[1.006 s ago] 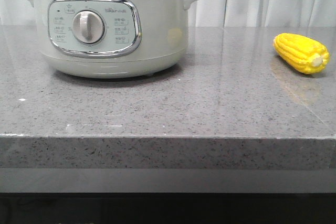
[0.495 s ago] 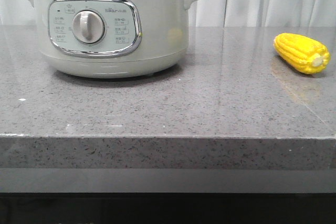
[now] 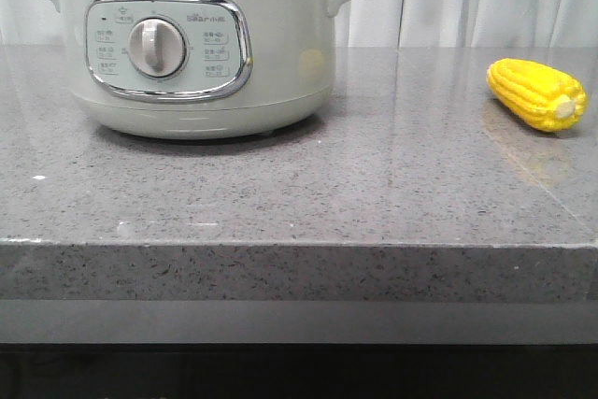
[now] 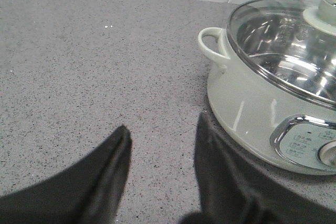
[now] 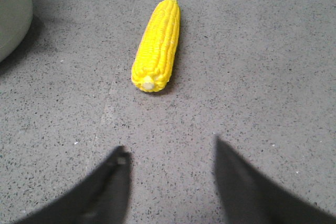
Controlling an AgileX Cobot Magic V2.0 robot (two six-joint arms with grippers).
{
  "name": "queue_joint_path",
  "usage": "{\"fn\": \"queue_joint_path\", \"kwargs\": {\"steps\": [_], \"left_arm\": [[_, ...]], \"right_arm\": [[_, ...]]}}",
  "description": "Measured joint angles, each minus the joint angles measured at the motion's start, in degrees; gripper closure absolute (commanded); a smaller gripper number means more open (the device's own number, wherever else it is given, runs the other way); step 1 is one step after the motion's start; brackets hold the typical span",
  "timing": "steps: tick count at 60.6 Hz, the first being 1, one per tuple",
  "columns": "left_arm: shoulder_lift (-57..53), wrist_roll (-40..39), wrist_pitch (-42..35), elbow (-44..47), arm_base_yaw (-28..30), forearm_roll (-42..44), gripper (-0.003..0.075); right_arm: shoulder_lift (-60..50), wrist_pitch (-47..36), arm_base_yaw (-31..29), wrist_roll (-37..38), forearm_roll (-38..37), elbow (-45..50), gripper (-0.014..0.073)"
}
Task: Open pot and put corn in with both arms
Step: 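Grasp the lid knob with the left gripper and lift the lid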
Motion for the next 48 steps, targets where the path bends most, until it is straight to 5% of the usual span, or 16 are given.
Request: {"fn": "queue_joint_path", "kwargs": {"steps": [24,48], "left_arm": [[7.9,0.0,-11.2,-0.7,-12.5,0.0,0.0176],[26.2,0.0,-23.4,-11.7,-23.4,0.0,0.0176]], "right_arm": [[0.0,0.0,0.0,-0.1,0.0,0.0,-0.0060],[0.0,0.0,0.0,-0.1,0.0,0.0,-0.0060]]}}
